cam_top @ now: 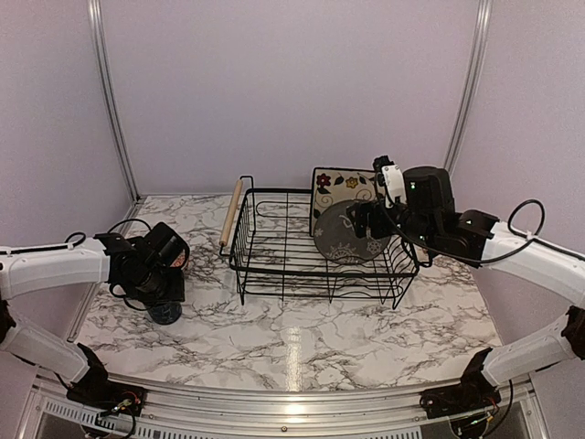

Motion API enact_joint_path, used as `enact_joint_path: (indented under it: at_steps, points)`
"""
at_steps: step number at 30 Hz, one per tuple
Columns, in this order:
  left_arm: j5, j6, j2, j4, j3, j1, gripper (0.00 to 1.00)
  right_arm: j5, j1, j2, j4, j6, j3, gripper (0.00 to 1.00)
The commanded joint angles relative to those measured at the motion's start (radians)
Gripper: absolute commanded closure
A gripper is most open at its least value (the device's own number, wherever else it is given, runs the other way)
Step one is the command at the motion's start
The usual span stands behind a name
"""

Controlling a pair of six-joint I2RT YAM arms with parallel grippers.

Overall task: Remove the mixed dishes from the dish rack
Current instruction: Place the cup at the center of the board, then grab the plate from the dish rack.

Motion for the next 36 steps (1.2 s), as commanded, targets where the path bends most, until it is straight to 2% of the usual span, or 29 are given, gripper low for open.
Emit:
enact_joint_path:
  at_steps: [1,6,11,15,21,23,34,36]
  points:
    - [0.027,-0.002,-0.033,-0.039,0.007,0.002,0.49,0.001,-0.012,0.027,-0.05,-0.011,0.05,0.01]
    - [0.039,0.005,-0.086,-0.066,0.029,0.001,0.41,0.014,-0.012,0.042,-0.062,-0.058,0.064,0.02]
    - [0.061,0.035,-0.196,-0.083,0.096,0.001,0.24,0.047,-0.012,0.076,-0.159,-0.172,0.156,0.02]
    - [0.037,0.087,-0.288,-0.063,0.139,0.001,0.1,0.133,-0.011,0.147,-0.26,-0.287,0.24,0.02]
    - [-0.021,0.188,-0.364,0.001,0.205,0.001,0.04,0.262,-0.015,0.235,-0.297,-0.5,0.271,0.01]
    - [-0.013,0.218,-0.371,0.029,0.218,0.001,0.04,0.206,-0.039,0.259,-0.319,-0.536,0.3,0.02]
    - [0.044,0.267,-0.34,0.08,0.224,0.001,0.01,-0.368,-0.279,0.3,-0.409,-0.72,0.415,0.04]
    - [0.048,0.279,-0.329,0.07,0.242,0.001,0.01,-0.468,-0.306,0.318,-0.447,-0.76,0.429,0.07]
